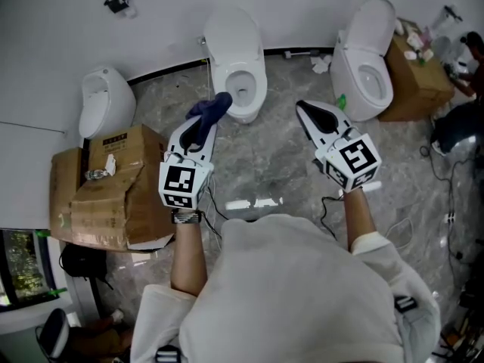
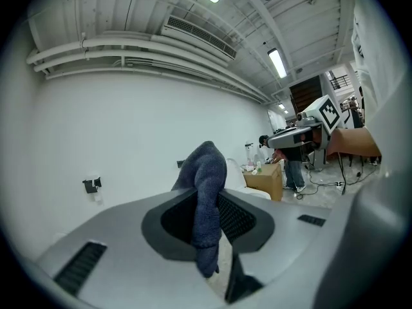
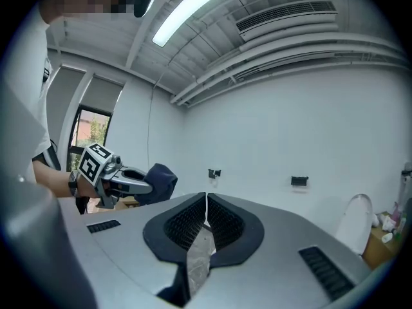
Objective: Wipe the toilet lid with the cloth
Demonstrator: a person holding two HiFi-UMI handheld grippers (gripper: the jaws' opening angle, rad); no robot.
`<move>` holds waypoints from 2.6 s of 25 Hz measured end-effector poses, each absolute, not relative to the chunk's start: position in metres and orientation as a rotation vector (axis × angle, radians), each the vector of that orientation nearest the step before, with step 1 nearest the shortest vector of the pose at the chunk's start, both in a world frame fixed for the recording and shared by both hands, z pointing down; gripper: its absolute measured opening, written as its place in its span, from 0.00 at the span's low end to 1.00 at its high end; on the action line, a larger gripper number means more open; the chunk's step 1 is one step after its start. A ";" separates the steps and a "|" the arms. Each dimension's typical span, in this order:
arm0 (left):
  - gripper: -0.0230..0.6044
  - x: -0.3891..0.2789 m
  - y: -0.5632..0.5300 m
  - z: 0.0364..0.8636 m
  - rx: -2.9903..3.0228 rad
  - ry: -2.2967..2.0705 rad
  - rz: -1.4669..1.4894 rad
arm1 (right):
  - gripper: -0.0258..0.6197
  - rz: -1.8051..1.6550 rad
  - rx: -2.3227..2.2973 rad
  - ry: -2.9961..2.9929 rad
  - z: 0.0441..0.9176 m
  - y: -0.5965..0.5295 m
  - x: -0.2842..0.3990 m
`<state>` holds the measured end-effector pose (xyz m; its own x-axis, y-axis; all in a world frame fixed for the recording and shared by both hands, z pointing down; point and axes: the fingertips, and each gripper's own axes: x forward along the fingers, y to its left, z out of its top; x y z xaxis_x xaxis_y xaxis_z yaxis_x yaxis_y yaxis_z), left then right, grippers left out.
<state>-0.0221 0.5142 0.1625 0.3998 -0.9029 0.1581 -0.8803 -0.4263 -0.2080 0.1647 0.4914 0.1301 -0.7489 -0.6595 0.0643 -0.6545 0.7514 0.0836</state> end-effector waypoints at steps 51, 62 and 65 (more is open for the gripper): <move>0.16 -0.149 0.123 0.201 -2.696 1.596 -0.376 | 0.09 -0.018 1.249 -2.644 0.160 0.148 0.058; 0.16 -0.163 0.131 0.209 -2.733 1.589 -0.407 | 0.09 0.001 1.238 -2.641 0.171 0.143 0.028; 0.16 -0.160 0.124 0.214 -2.732 1.576 -0.426 | 0.09 0.006 1.233 -2.641 0.177 0.138 0.026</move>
